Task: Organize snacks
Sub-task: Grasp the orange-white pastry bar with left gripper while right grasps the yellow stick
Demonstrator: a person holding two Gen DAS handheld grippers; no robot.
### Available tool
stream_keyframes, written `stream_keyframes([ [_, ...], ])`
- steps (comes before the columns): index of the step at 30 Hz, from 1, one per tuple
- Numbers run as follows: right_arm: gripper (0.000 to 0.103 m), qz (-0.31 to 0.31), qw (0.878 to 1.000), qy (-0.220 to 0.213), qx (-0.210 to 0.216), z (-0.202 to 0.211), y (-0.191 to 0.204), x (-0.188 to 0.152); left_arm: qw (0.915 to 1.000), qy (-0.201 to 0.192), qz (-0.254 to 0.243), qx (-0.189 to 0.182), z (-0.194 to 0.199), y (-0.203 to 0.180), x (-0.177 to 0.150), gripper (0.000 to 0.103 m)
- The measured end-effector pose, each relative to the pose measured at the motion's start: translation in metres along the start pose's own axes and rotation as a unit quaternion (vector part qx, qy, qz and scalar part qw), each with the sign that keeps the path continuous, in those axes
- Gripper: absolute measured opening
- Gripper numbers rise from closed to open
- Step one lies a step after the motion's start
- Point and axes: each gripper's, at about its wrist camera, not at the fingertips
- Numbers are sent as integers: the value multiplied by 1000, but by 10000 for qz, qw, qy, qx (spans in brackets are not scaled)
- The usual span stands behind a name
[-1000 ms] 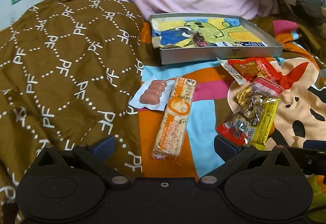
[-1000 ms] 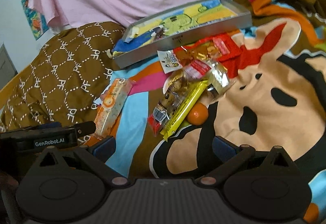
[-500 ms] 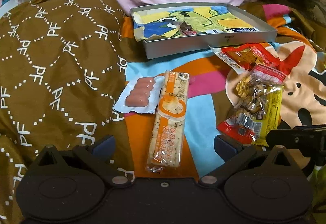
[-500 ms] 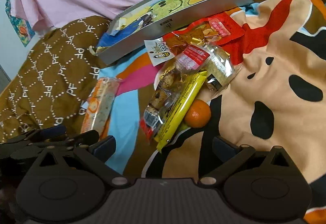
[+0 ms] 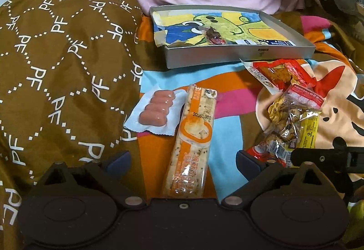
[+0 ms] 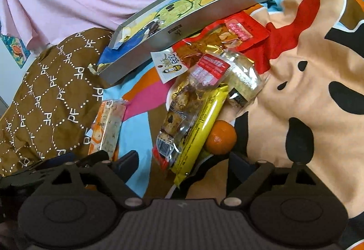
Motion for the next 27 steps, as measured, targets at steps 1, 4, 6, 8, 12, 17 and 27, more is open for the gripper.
stream_keyframes([
  [1, 86, -2, 10000, 14, 33, 0, 0, 0, 10000, -19, -10, -11, 0, 0, 0, 97],
  [4, 78, -32, 10000, 45, 74, -2, 0, -1, 10000, -28, -35, -71, 0, -2, 2, 92],
  [6, 74, -108, 9999, 53, 63, -4, -1, 0, 9999, -12, -4, -148, -2, -1, 3, 86],
  [8, 67, -213, 9997, 67, 57, -5, -3, 1, 9997, 5, 36, -249, -4, -1, 3, 81],
  [12, 40, -410, 9990, 107, 112, -10, -7, 4, 9992, 34, 74, -386, -8, -2, 4, 66],
  [17, 31, -642, 9978, 99, 141, -17, -10, 5, 9991, 220, 192, -298, -19, 0, 6, 46],
  [27, 26, -821, 9962, 99, 260, -18, -13, 7, 9959, 494, 534, -529, -28, -6, 8, 36],
])
Point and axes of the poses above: each gripper's, at about its wrist camera, not at the fingertips, and z roughly against the way its jaws point, y to its left, x to its top, and after that the axes turned 12 degrees about -z, right-handed
